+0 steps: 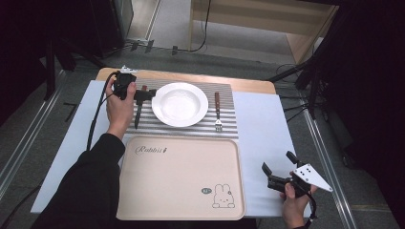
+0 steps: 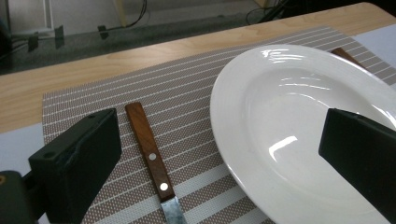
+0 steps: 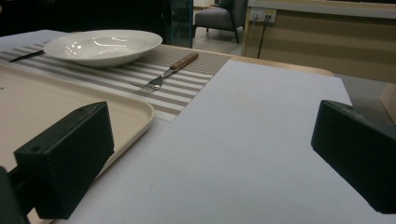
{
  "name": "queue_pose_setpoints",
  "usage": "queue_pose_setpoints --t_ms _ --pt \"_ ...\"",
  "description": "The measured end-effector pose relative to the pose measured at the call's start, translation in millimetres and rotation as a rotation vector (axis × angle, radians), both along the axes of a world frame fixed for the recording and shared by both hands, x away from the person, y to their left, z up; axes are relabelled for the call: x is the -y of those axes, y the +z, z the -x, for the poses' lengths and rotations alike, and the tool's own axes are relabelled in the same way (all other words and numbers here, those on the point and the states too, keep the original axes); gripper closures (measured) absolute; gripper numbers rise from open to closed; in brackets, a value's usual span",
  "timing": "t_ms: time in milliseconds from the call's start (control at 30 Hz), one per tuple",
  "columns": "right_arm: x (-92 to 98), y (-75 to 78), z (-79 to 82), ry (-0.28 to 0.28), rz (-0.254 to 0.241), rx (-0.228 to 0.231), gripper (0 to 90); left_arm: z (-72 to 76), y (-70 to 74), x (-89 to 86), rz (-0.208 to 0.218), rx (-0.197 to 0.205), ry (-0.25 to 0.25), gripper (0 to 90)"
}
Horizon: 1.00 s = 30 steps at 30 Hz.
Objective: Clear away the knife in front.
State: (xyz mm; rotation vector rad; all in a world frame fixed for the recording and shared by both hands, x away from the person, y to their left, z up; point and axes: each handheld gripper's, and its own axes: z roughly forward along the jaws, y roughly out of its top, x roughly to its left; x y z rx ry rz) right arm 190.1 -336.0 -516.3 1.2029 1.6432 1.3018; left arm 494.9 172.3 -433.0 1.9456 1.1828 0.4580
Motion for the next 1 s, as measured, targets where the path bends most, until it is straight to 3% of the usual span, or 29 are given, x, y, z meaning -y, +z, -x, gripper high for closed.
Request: queue_pose_setpoints --t_ms 233,267,300,333,400,500,533,567,600,700,733,767,833,1000 --pt "0.1 0.0 0.1 -0.005 -0.002 -0.001 0.0 -12.4 -4.8 -3.4 -0.03 -0.051 0.012 0.0" --pt "0.2 0.0 0.1 -0.006 -0.002 -0.001 0.0 -14.3 -6.5 -5.0 -0.023 -0.063 0.007 0.0" --pt "0.3 0.1 0.2 -0.004 -0.005 0.001 0.0 -18.4 -8.7 -7.9 -0.016 -0.1 0.023 0.0" --pt "0.3 0.1 0.2 -0.004 -0.005 0.001 0.0 -18.4 -8.7 -7.9 -0.016 -0.1 0.023 1.5" --pt "0.2 0.2 0.1 -0.002 -0.004 0.001 0.0 -21.9 -9.7 -10.1 -0.036 -0.119 0.071 13.8" --pt "0.3 0.1 -0.2 -0.001 -0.002 0.003 0.0 -25.5 -11.3 -10.9 -0.058 -0.149 0.086 17.0" --pt "0.4 0.1 -0.4 -0.001 -0.001 0.004 0.0 -27.6 -12.3 -7.8 -0.11 -0.155 0.12 27.0" --pt "0.5 0.1 -0.4 -0.001 -0.002 0.004 0.0 -27.6 -12.3 -7.8 -0.11 -0.155 0.12 31.5" --pt "0.5 0.1 -0.4 -0.002 -0.002 0.004 0.0 -30.4 -14.6 -4.9 -0.143 -0.176 0.134 32.3" --pt "0.4 0.1 -0.3 -0.002 -0.005 0.002 0.0 -32.5 -16.6 -4.1 -0.152 -0.198 0.137 42.2" --pt "0.3 0.1 -0.3 -0.002 -0.004 0.0 0.0 -35.0 -19.1 -4.2 -0.162 -0.235 0.163 47.0" --pt "0.5 0.2 -0.3 -0.003 -0.003 0.002 0.0 -36.6 -20.5 -5.1 -0.133 -0.257 0.16 47.3" --pt "0.5 0.1 -0.4 -0.002 -0.004 0.002 0.0 -37.4 -21.8 -4.9 -0.124 -0.271 0.159 51.6" --pt "0.3 0.1 -0.4 0.001 -0.003 0.0 0.0 -38.9 -28.4 1.2 -0.172 -0.328 0.159 62.0"
